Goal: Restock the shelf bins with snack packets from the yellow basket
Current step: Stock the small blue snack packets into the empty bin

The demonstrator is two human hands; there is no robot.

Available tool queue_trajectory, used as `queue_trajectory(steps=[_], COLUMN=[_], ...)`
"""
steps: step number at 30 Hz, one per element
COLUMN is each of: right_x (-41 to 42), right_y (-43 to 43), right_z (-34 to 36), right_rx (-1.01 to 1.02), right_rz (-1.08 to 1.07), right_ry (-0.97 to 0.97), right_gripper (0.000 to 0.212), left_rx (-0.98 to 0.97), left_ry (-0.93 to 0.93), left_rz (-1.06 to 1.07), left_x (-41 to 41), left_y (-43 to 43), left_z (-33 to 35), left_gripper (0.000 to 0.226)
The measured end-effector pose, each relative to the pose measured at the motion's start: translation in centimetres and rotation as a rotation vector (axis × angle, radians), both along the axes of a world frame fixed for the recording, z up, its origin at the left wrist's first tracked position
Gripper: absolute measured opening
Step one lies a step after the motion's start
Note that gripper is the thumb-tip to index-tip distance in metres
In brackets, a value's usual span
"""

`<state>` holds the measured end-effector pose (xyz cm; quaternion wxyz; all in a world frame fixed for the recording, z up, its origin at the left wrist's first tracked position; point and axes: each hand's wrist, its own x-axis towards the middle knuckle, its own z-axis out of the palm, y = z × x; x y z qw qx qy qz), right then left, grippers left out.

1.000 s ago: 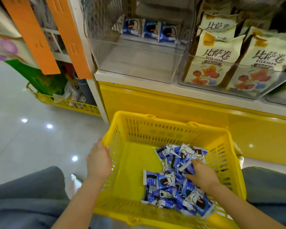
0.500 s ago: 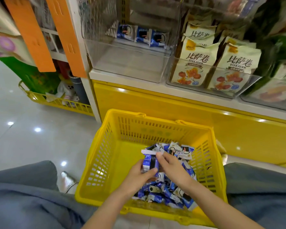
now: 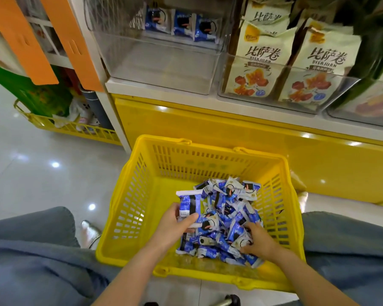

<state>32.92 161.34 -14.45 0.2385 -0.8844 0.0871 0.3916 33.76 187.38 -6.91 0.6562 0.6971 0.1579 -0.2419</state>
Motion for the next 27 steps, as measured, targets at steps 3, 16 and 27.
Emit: queue_trajectory(steps=[3,16,27], right_x=[0.2,1.1,2.7], right_y=[0.0,1.2,7.4], right_z=[-0.7,1.9,11.2], right_rx=[-0.111,-0.032,0.587], right_rz=[0.125,0.083,-0.266], right_ry=[-0.039,-0.067,-0.159], right_gripper=[0.093,0.084,0.078], left_rx=[0.018,0.049,-0.387], left_ry=[0.016,0.098,0.157], left_rz=[0.025,0.067,0.136], left_x=[0.1,-0.2,1.2], left_y=[-0.1,-0.2,-1.3], left_z=[-0.3,-1.4,2.5], left_gripper=[0.022,0.039,0.063])
